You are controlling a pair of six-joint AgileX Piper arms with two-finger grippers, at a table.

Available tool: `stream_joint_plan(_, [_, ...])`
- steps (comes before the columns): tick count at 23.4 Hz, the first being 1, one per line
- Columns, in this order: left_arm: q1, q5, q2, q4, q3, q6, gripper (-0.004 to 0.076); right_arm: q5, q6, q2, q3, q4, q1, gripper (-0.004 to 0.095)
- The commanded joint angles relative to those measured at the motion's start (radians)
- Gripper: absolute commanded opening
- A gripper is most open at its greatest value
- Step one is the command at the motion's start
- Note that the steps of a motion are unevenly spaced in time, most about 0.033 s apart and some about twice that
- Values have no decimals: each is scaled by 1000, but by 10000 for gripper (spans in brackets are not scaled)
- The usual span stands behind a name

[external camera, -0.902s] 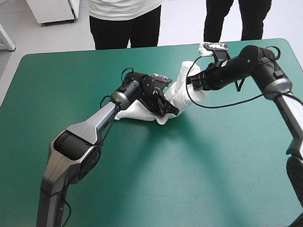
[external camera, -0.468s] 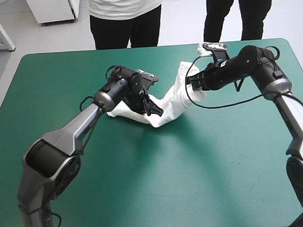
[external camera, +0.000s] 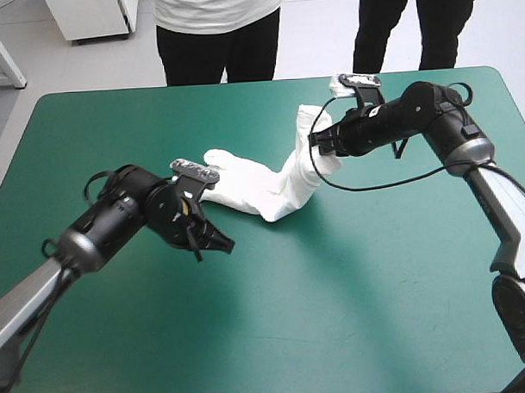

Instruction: Fold the cloth

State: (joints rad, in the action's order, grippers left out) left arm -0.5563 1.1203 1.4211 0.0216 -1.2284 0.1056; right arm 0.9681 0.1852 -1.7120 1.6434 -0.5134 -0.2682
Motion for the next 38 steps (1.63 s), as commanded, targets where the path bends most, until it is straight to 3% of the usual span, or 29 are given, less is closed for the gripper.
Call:
stream_joint_plan(1, [2, 10, -180, -4, 59, 47, -10, -103, 13, 49, 37, -26, -69, -13])
stream_joint_plan(8, [2, 125, -346, -11, 94, 85, -10, -253, 2, -21, 70, -15, -211, -13])
stream_joint_plan(18, [2, 167, -421, -153, 94, 85, -10, -200, -39, -375, 396, -32, -320, 5])
stream_joint_plan(19, [2, 167, -421, -156, 94, 85, -10, -180, -40, -392, 419, -32, -320, 42])
stream_joint_plan(23, [2, 158, -421, -164, 94, 85, -10, -34, -67, -410, 523, -32, -321, 560])
stream_joint_plan(24, [2, 153, -421, -166, 94, 85, -10, -7, -97, -410, 553, -25, -321, 590])
stream_joint_plan(28, [2, 153, -421, -183, 94, 89, -10, 112, -158, -410, 697, 79, -321, 495])
stream_joint_plan(32, [2, 153, -421, -183, 94, 91, -10, 272, -237, -405, 765, 269, -321, 487])
stream_joint_plan(38, [2, 153, -421, -188, 94, 91, -10, 280, -270, -358, 763, 349, -320, 486])
